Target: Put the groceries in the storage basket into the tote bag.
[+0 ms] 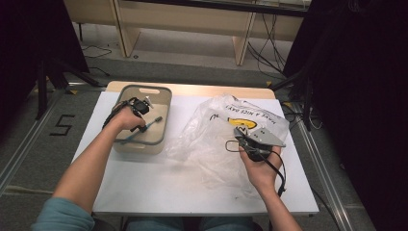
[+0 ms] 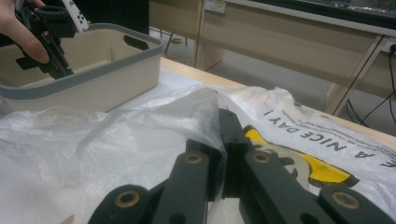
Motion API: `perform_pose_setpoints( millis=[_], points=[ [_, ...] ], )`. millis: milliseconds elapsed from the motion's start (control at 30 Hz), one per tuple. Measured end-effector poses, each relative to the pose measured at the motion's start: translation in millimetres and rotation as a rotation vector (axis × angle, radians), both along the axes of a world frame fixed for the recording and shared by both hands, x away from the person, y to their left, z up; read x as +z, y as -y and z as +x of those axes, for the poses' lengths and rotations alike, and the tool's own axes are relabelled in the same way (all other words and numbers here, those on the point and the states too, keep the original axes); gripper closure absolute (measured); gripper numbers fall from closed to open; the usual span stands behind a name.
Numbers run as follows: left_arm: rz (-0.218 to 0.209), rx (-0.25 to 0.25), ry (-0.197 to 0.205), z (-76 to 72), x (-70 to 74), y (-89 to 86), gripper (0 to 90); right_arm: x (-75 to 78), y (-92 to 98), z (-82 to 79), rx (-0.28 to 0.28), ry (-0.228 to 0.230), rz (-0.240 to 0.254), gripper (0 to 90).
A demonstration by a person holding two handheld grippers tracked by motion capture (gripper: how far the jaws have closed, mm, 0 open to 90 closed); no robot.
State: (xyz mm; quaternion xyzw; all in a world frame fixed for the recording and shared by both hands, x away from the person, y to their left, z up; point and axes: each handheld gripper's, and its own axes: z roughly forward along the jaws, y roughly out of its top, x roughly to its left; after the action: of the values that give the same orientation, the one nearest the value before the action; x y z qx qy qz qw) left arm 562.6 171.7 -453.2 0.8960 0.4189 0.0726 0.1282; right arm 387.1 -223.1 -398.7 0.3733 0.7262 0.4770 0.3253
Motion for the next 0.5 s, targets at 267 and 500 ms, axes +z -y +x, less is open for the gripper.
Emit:
perform_pose_setpoints(
  millis=[267, 500],
  points=[
    [-0.010, -0.002, 0.011, 0.0, 2.1, 0.2, 80.9, 0.1, 0.3, 0.0, -0.003, 0.001, 0.000, 90.0],
    [-0.009, 0.006, 0.007, 0.2, 1.6, -3.1, 81.2, 0.0, 0.1, 0.1, -0.001, 0.001, 0.001, 90.0]
  ],
)
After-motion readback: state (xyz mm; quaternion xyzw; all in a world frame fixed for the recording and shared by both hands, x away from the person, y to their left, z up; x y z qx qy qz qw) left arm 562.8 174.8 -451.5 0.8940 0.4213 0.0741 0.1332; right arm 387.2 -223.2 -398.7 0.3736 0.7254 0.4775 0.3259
